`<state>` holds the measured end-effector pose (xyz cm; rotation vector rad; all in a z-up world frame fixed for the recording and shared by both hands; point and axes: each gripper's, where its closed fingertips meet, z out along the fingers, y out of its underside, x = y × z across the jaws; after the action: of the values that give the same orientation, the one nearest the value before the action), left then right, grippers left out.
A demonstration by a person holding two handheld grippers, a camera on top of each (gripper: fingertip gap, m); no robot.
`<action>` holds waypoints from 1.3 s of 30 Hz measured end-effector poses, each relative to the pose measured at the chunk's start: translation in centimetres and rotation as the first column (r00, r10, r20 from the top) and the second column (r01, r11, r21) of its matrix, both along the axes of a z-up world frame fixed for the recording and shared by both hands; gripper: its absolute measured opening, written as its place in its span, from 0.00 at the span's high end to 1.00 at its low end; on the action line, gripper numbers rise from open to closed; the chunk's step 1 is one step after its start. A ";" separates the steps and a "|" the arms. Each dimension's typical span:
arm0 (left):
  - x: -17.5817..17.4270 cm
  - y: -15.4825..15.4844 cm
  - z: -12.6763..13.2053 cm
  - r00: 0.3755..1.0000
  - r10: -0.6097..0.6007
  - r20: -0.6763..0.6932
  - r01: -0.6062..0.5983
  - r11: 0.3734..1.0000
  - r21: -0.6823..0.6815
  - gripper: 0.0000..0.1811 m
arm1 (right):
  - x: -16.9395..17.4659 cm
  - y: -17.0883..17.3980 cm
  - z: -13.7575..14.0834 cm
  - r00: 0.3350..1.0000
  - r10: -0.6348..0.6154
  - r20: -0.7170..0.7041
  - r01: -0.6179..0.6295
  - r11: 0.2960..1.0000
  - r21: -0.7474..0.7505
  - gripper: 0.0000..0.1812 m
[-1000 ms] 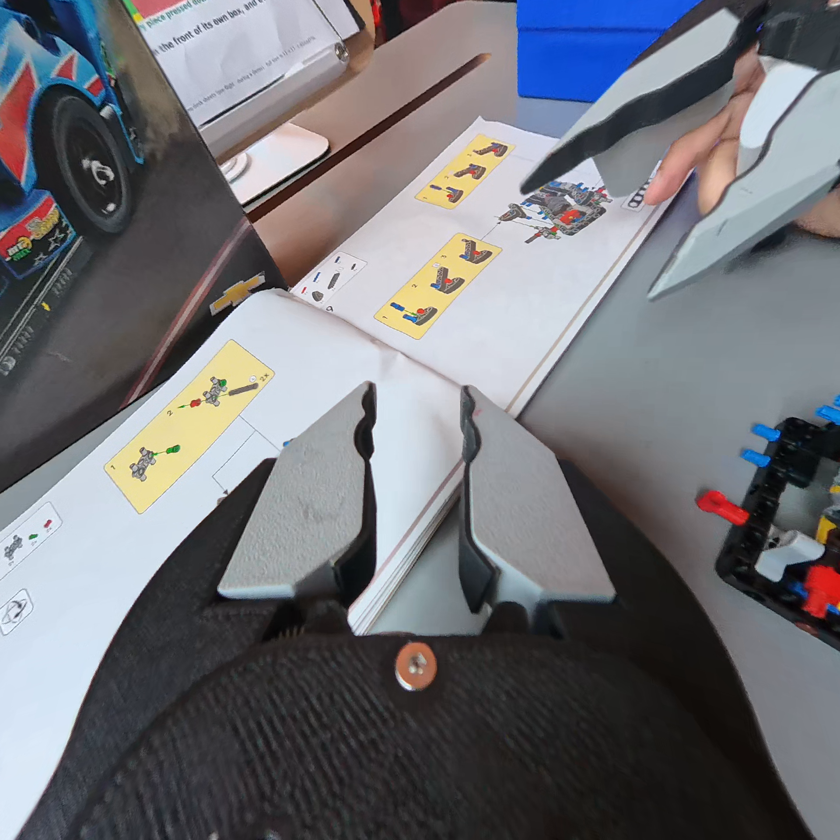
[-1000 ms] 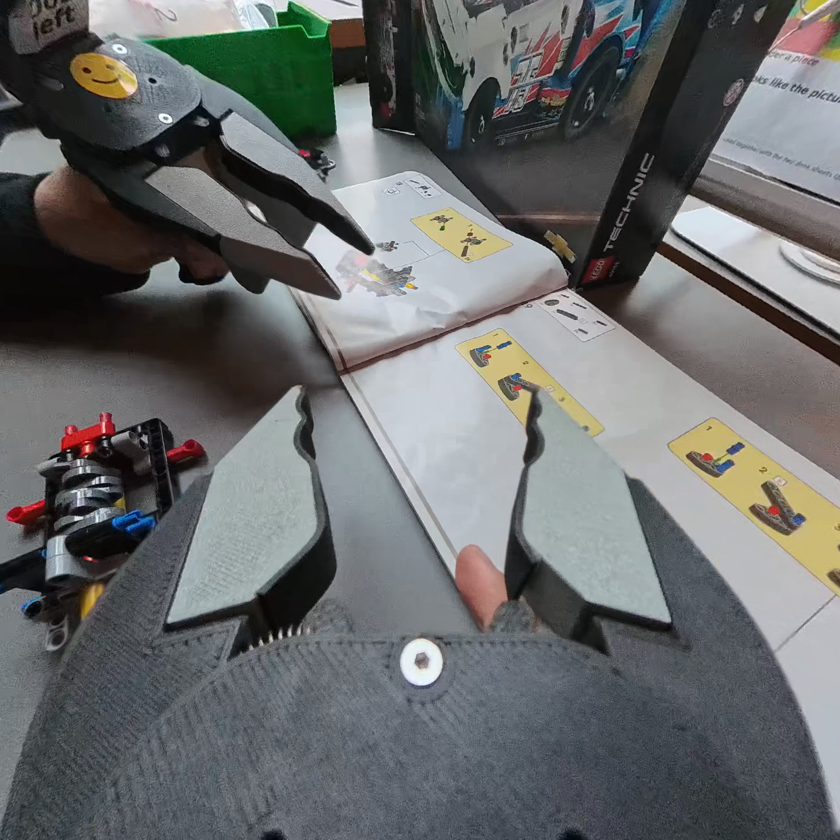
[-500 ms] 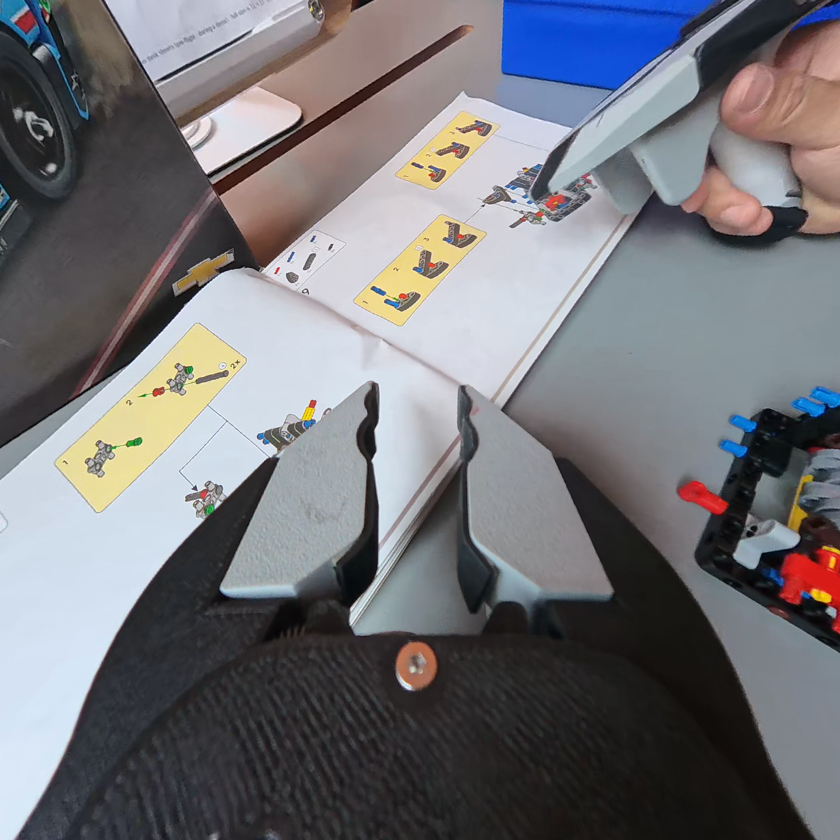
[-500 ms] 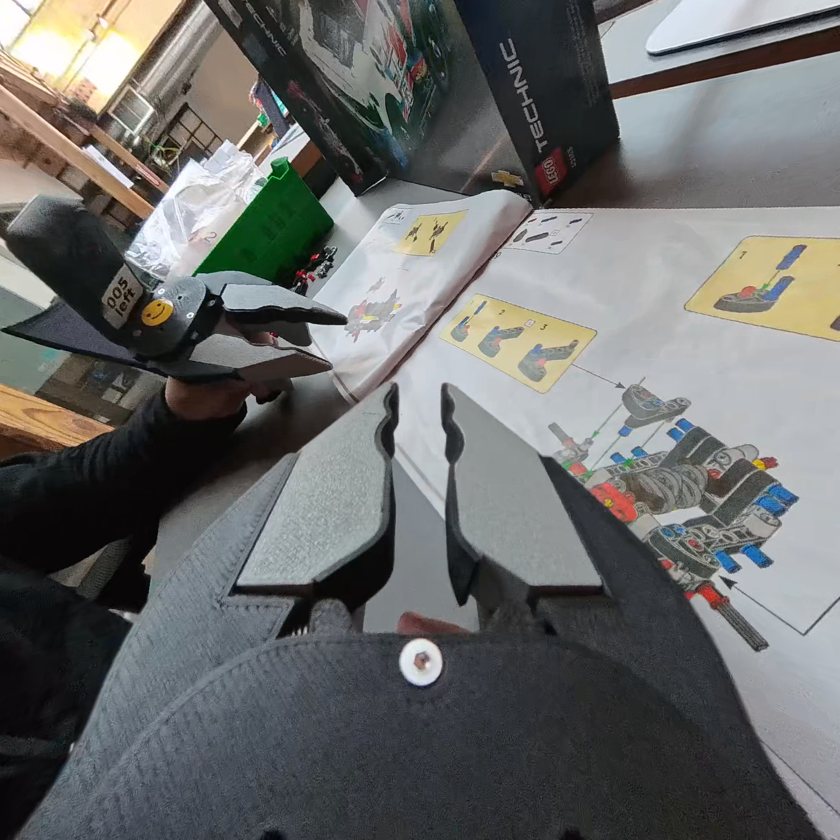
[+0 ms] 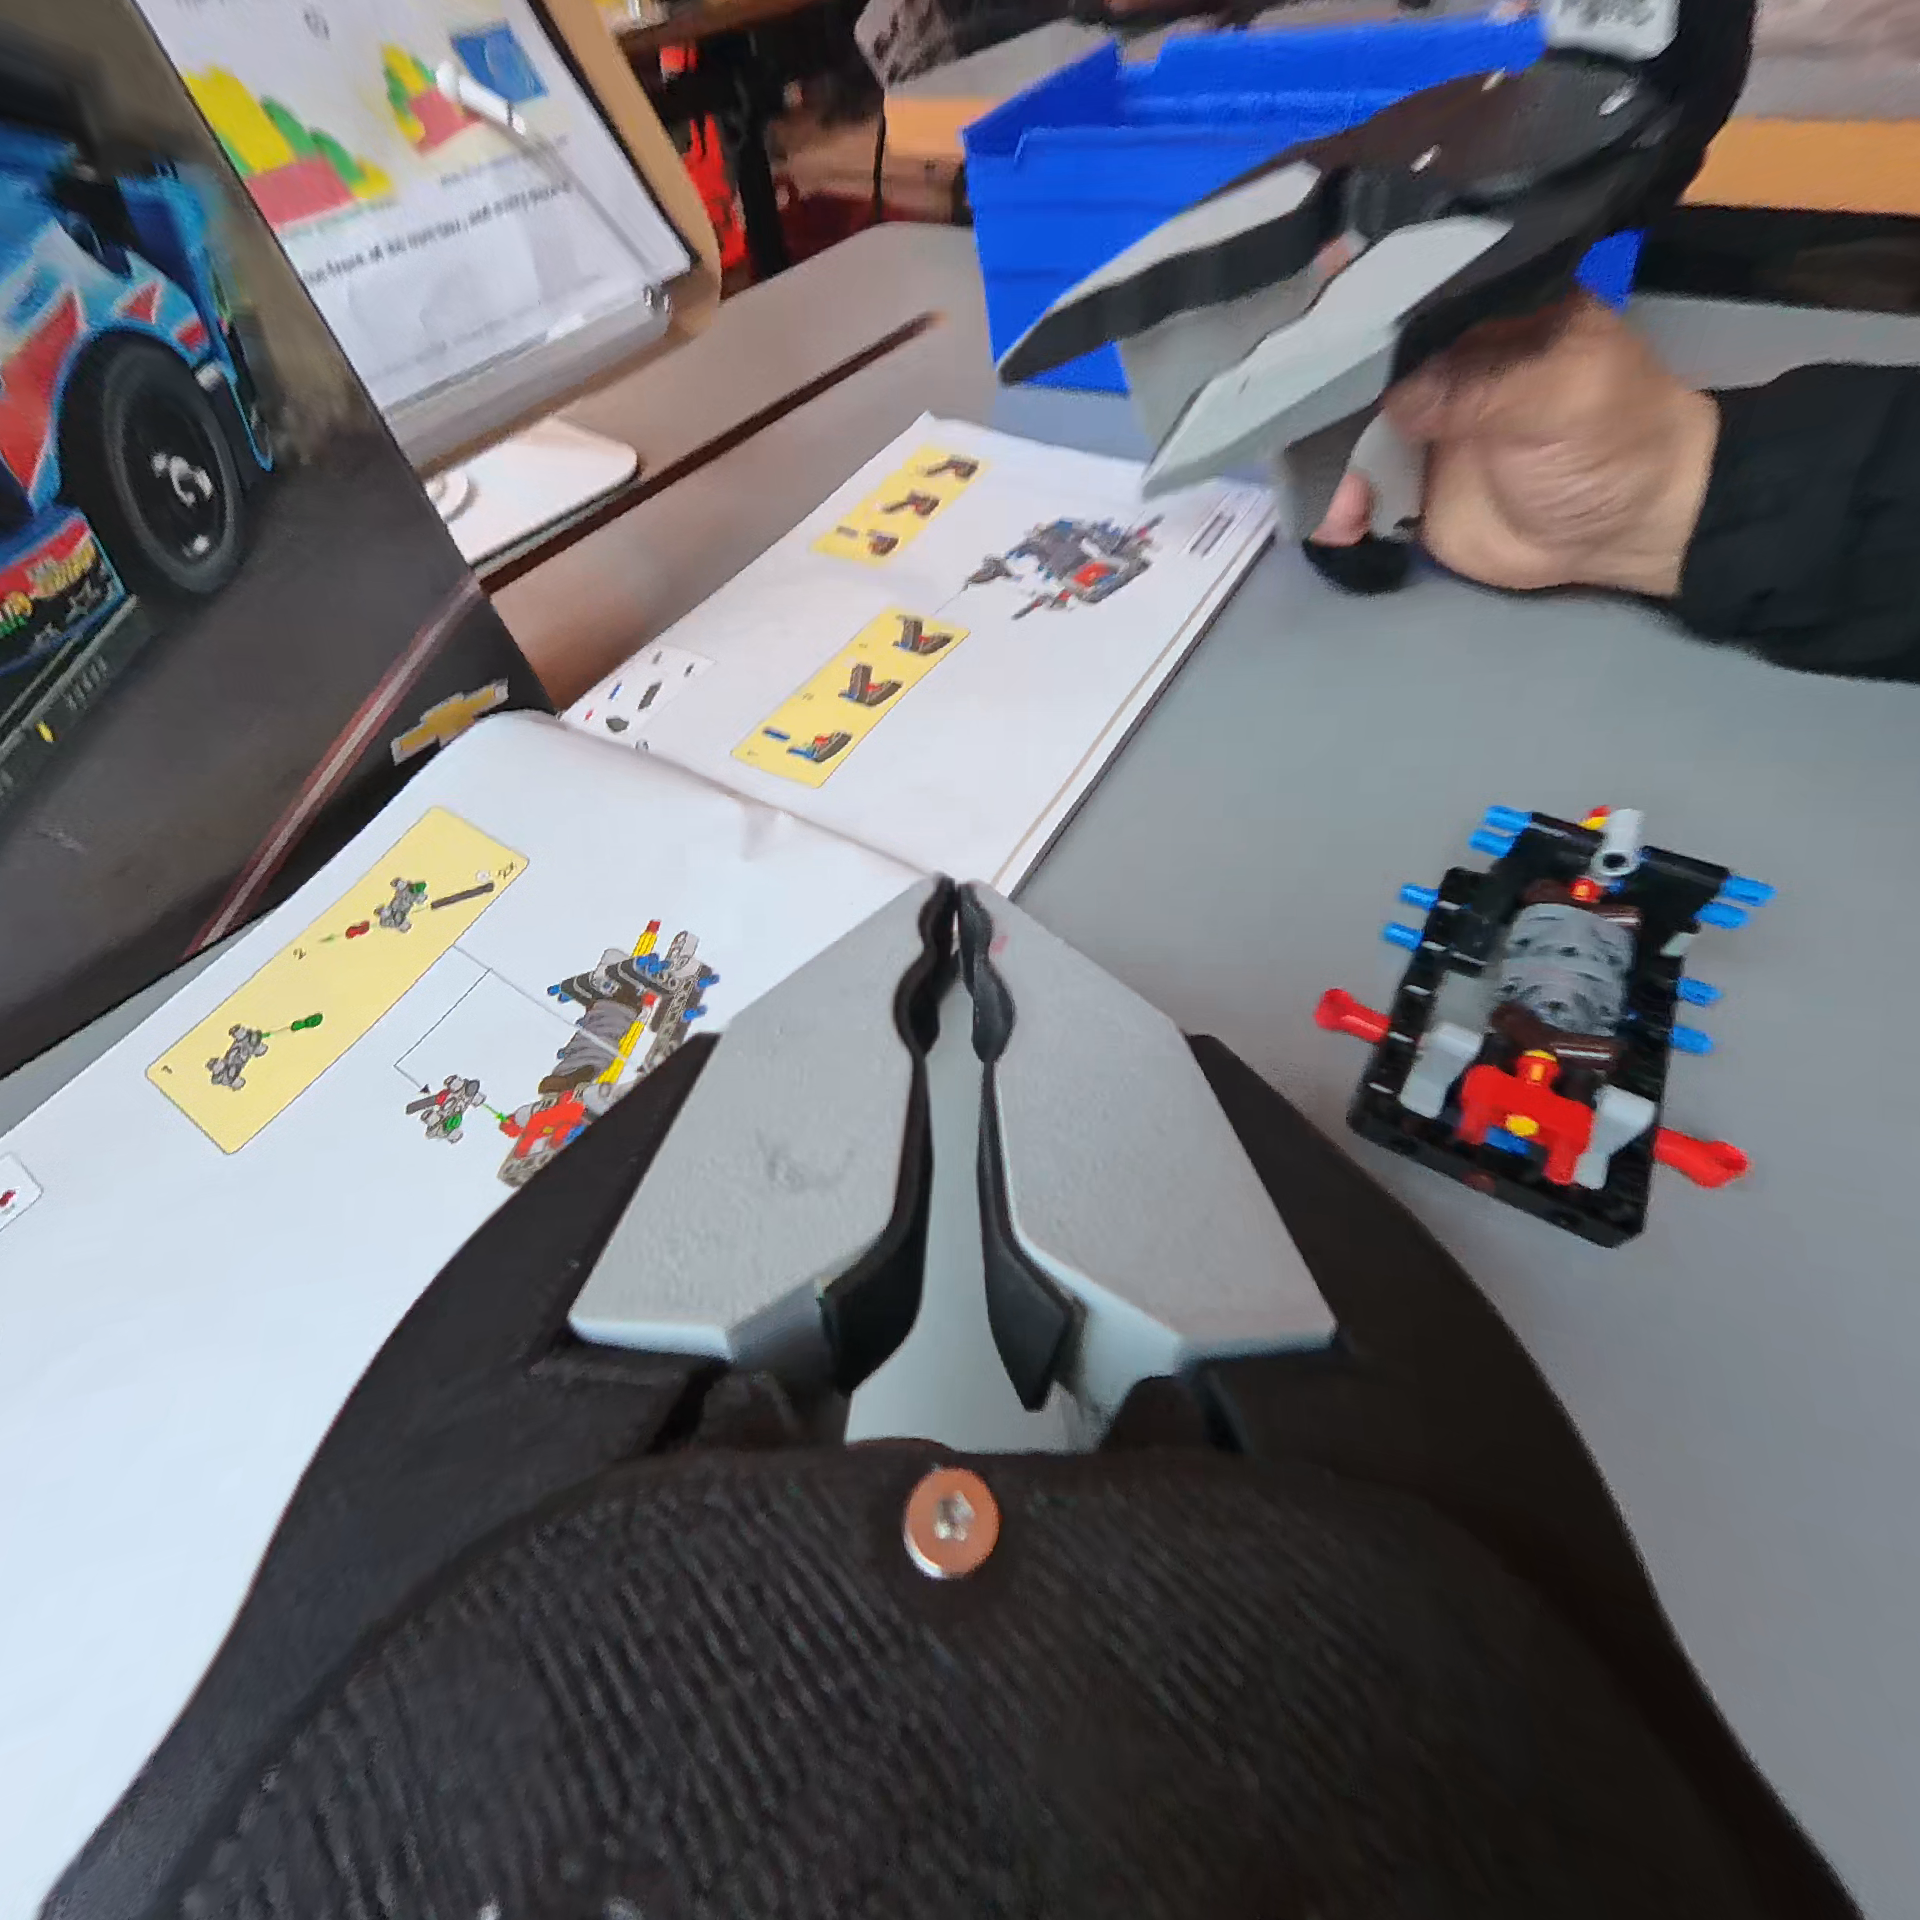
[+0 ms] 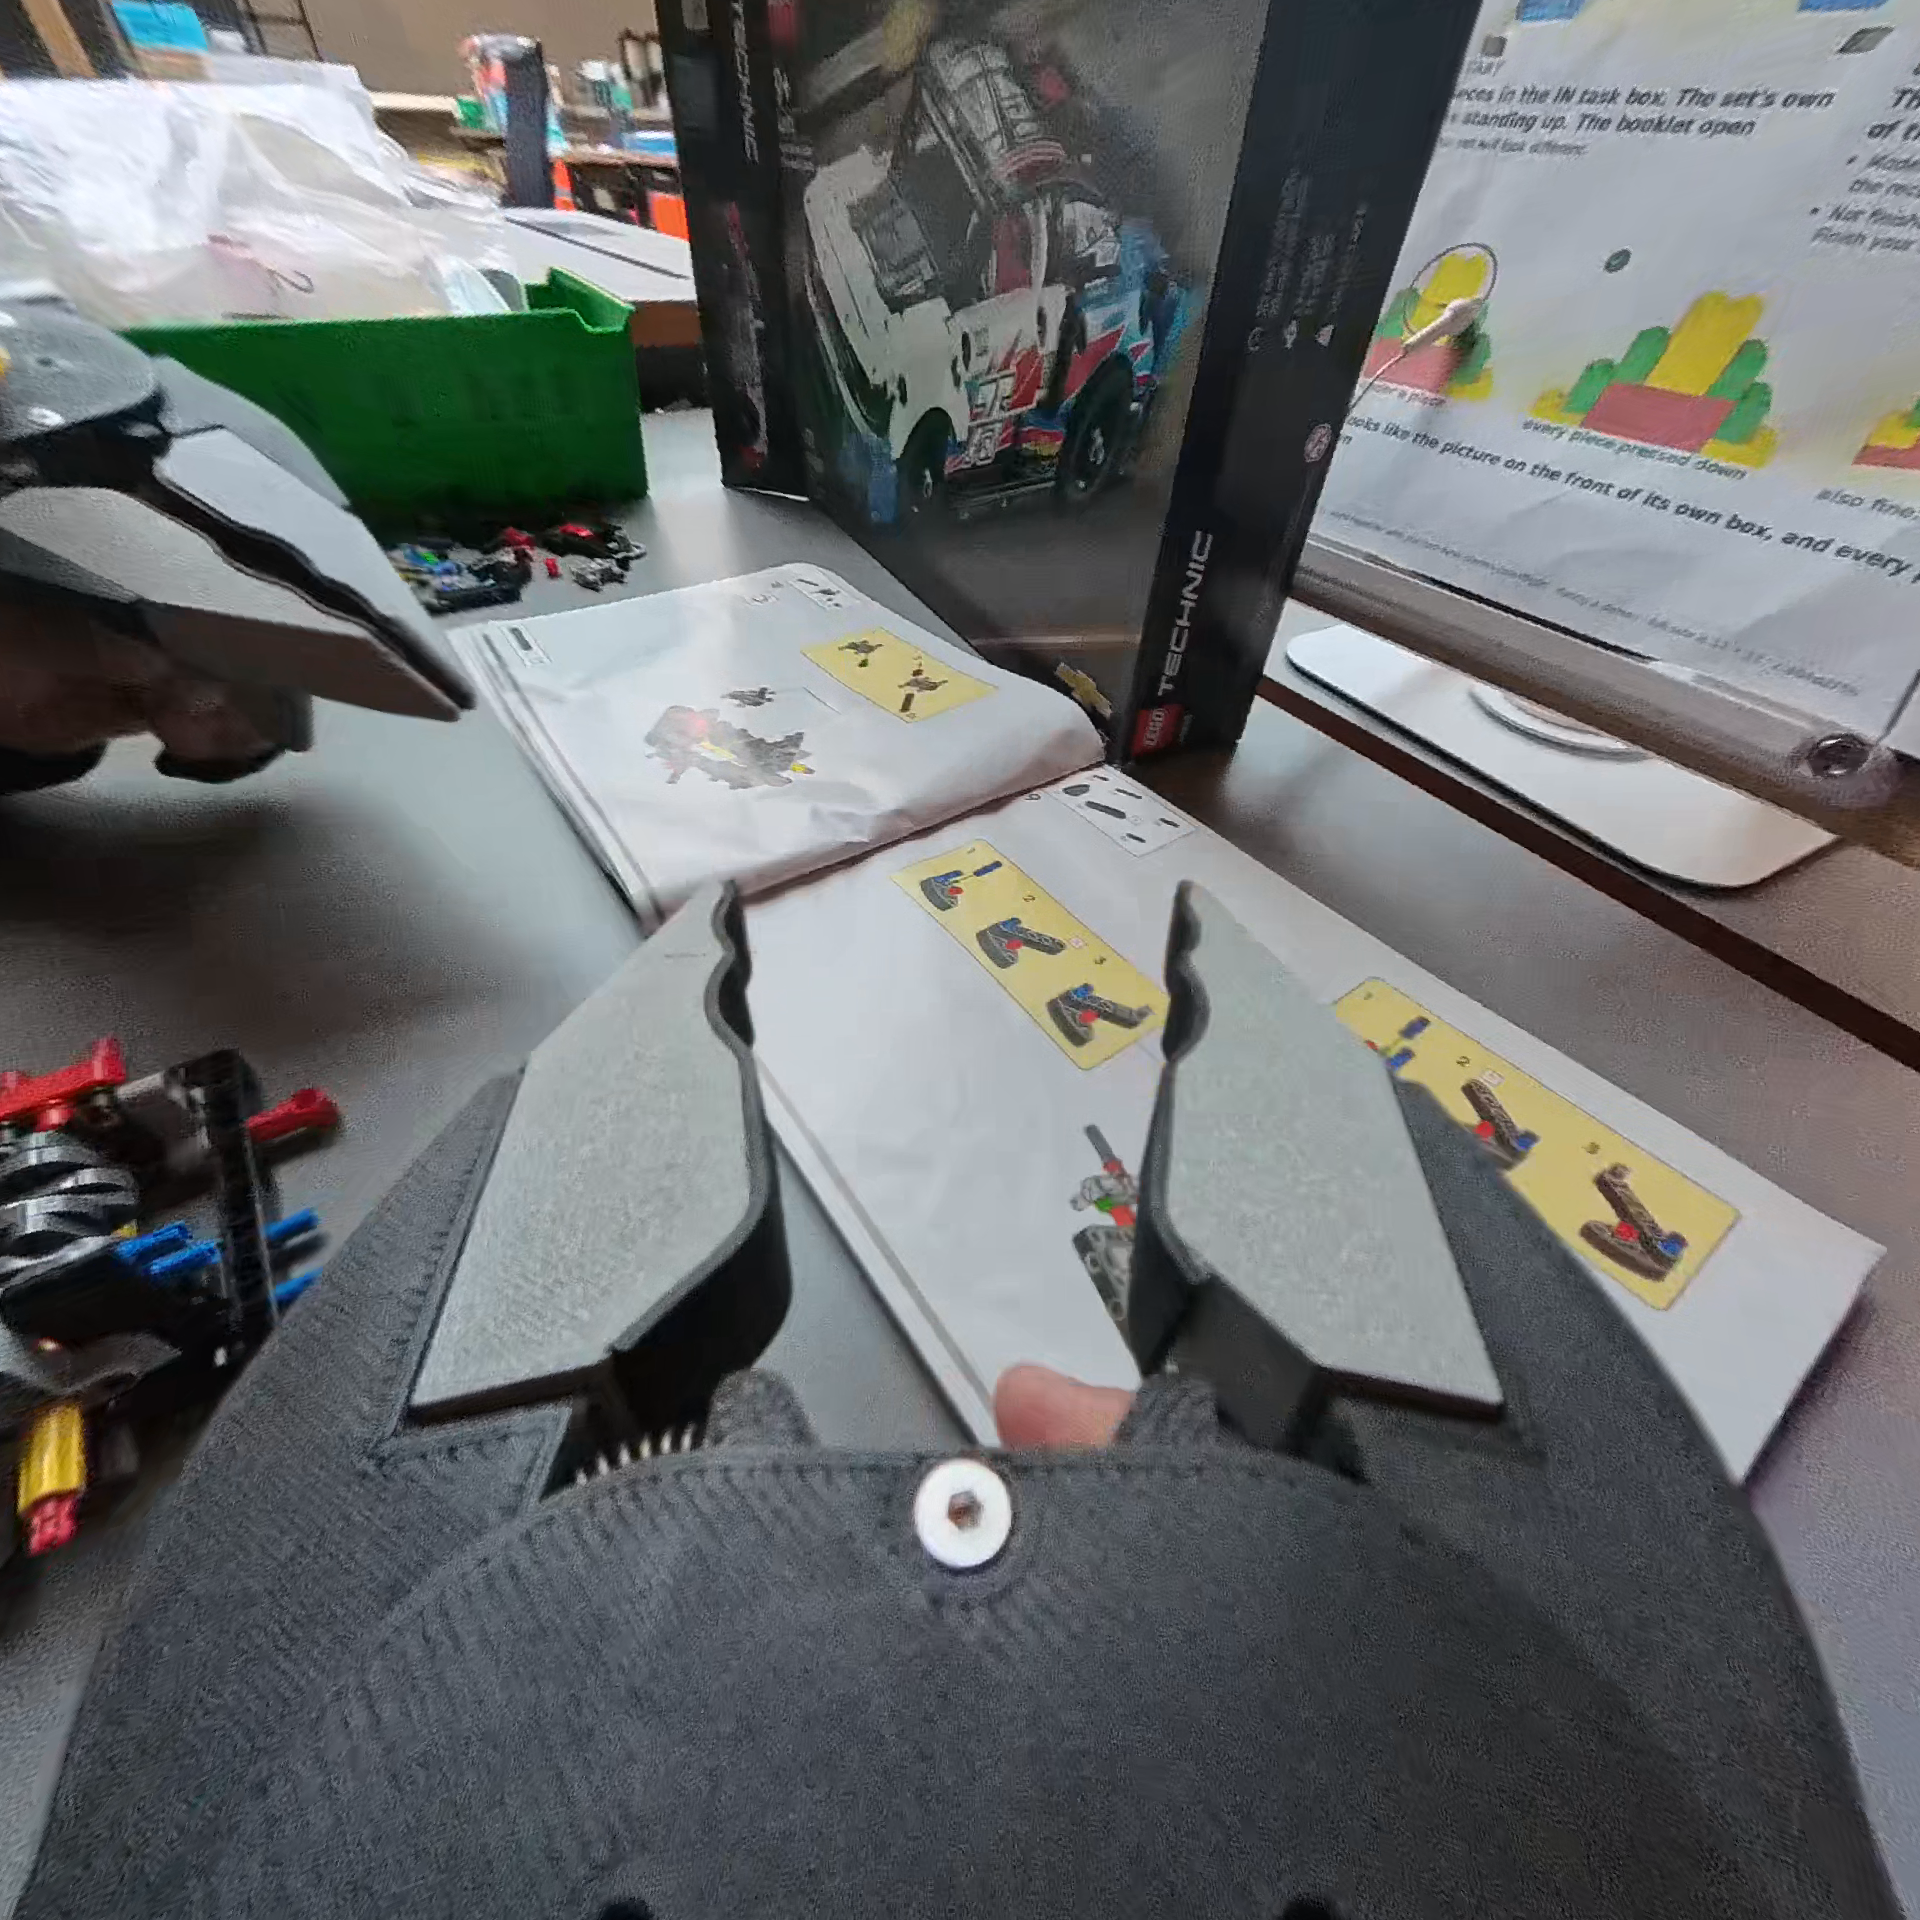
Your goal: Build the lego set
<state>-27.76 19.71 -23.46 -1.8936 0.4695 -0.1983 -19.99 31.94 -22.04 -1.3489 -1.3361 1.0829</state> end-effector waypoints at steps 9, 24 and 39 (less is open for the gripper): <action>3.5 -1.4 1.0 0.991 -0.136 -0.001 0.135 0.989 0.056 1.00 | -1.2 -0.1 -1.8 0.994 -0.020 0.107 0.013 0.998 0.064 0.73; 3.5 -0.7 -0.2 0.988 -0.118 0.100 0.125 0.990 -0.062 0.98 | -1.2 -0.6 -1.8 0.994 0.053 0.099 -0.055 0.998 0.023 0.80; 2.9 -0.6 -0.2 0.996 -0.090 0.011 0.090 0.994 -0.054 0.79 | -1.6 -1.5 -3.2 0.976 0.100 0.192 -0.103 0.995 0.008 0.74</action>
<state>-24.82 19.13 -23.66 -1.9257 0.5492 -0.2811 -21.54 30.47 -25.22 -1.4128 -1.5667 1.0256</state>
